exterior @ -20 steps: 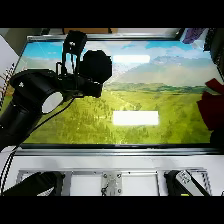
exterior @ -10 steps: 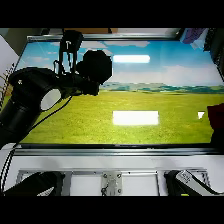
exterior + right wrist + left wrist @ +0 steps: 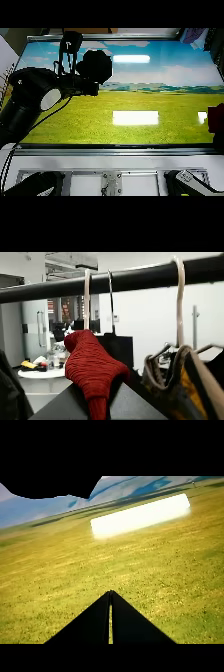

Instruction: Fold the clothes and pants, and hang the long-sleeved shirts on hangers.

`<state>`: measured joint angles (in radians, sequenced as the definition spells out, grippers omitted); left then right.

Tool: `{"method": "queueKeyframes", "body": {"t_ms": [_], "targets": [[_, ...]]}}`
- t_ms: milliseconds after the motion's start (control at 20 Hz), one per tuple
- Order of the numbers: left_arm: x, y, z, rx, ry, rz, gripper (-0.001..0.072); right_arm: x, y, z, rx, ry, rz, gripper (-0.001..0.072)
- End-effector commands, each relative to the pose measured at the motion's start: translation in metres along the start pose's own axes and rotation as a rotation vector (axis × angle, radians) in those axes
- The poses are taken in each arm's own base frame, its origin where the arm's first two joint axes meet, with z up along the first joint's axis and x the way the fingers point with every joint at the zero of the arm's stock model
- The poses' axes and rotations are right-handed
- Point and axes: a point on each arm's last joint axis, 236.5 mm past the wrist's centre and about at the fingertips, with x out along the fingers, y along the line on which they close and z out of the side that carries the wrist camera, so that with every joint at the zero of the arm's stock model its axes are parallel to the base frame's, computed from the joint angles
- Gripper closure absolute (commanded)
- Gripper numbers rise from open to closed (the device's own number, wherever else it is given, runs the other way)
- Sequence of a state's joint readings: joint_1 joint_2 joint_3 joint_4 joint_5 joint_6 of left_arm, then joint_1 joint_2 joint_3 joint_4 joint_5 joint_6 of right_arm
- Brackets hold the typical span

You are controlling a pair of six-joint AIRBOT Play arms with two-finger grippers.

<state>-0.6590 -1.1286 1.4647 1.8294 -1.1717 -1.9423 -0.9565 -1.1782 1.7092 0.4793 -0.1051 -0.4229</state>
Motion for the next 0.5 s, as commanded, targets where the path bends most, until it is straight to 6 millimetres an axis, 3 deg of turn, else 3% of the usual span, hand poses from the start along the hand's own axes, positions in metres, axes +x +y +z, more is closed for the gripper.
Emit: {"method": "queueKeyframes", "body": {"t_ms": [0,250,300,350,400,450], "targets": [[0.0,0.001,-0.001,0.0,0.004,0.004,0.0688,-0.004,-0.001,-0.016,0.06,0.043,-0.013,0.0695],[0.001,0.001,-0.001,0.0,0.004,0.004,0.0688,-0.01,0.0,-0.001,0.065,0.019,-0.007,0.0673],[0.001,0.001,-0.001,0.0,0.004,0.004,0.0689,-0.012,0.0,0.004,0.07,0.011,-0.006,0.0542],[0.001,0.001,-0.001,0.0,0.004,0.005,0.0688,-0.015,0.0,0.009,0.089,0.004,-0.004,0.0308],[0.001,0.001,-0.001,0.0,0.005,0.005,0.0688,-0.017,0.0,0.015,0.104,-0.004,-0.003,0.0121],[0.001,0.001,-0.001,0.001,0.005,0.005,0.0688,-0.02,0.001,0.023,0.105,-0.016,-0.001,0.0085]]}}
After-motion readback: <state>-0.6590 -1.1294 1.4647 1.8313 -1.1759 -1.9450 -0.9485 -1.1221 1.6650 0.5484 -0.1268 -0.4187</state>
